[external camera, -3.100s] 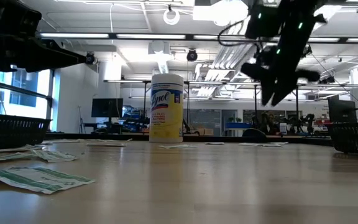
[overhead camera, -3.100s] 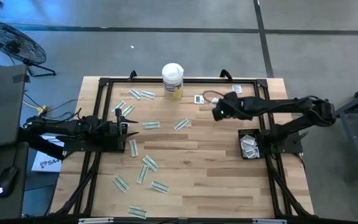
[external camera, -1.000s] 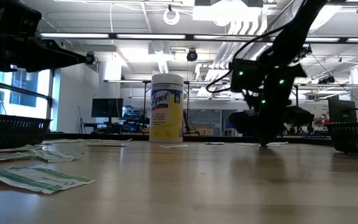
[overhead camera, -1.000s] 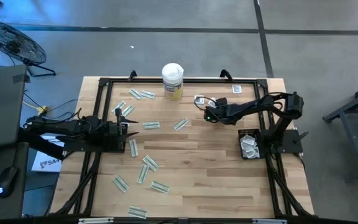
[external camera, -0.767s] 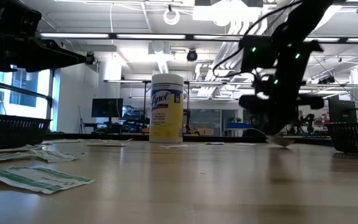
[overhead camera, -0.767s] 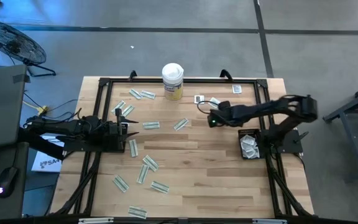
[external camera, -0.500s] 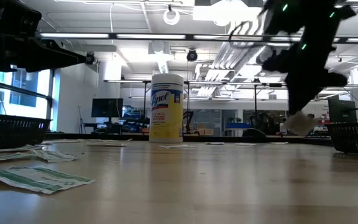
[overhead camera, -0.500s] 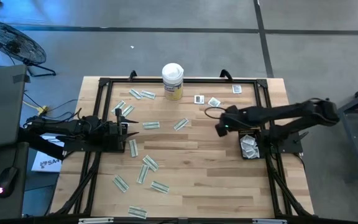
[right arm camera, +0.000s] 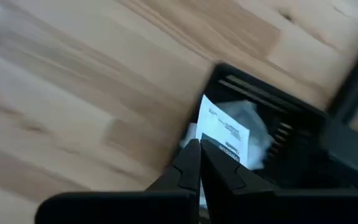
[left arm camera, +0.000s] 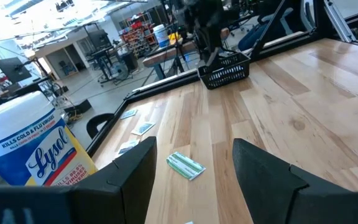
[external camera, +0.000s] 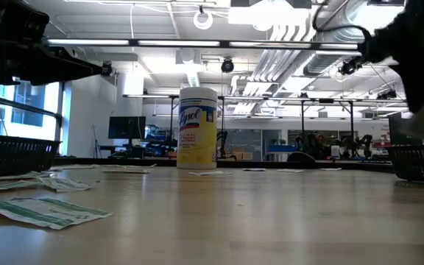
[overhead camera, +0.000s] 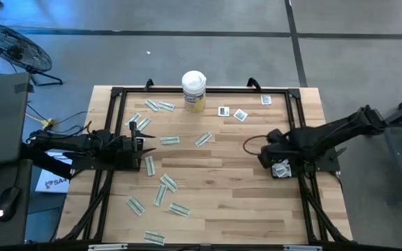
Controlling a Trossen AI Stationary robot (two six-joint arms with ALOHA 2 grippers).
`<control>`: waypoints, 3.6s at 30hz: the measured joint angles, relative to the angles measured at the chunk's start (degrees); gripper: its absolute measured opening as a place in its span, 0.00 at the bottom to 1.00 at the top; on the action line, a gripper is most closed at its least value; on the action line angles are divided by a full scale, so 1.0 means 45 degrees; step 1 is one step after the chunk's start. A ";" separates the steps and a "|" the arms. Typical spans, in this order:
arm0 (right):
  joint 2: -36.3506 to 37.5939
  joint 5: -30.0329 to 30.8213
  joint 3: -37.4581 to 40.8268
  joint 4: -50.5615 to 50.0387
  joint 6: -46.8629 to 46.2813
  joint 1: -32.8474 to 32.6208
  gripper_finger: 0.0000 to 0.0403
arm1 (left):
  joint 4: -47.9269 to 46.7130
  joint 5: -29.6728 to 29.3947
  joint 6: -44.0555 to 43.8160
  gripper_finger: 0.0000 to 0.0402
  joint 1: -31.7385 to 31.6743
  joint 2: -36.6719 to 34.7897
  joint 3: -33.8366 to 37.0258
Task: Pick & Place First Aid Supplies
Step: Put the towelette pack into the right black basket
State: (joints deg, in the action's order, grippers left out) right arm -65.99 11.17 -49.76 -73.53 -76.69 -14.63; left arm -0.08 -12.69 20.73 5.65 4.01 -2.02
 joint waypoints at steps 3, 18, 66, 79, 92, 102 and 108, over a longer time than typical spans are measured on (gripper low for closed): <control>-0.0501 -0.0383 0.0771 0.0043 -0.0671 -0.0219 0.00 | -0.0001 0.0000 0.0000 0.51 0.0000 -0.0005 0.0000; -0.1358 -0.0840 0.1142 0.0070 -0.0104 -0.0160 0.16 | -0.0002 0.0000 -0.0003 0.51 0.0000 -0.0001 0.0000; -0.7299 0.3135 0.0735 1.3692 0.8009 1.4006 0.47 | -0.0002 0.0000 -0.0004 0.51 0.0002 -0.0003 0.0000; -0.7555 0.1958 0.0238 1.2902 0.7291 1.4435 0.41 | -0.0005 0.0000 -0.0003 0.51 0.0001 -0.0002 0.0000; -0.7467 -0.0814 0.0180 1.2769 0.7087 1.3359 0.41 | 0.0000 0.0000 -0.0005 0.51 0.0002 -0.0005 0.0000; -0.7145 0.1065 0.0283 1.2848 0.7149 1.0522 0.41 | -0.0002 0.0000 -0.0002 0.51 0.0001 -0.0005 0.0000; -0.6423 0.3794 0.0257 1.2709 0.7348 0.9954 0.41 | 0.0000 0.0000 -0.0004 0.51 0.0001 -0.0005 0.0000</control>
State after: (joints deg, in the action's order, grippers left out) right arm -94.89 28.24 -48.60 -16.34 -43.62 30.16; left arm -0.08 -12.69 20.72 5.66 3.99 -2.02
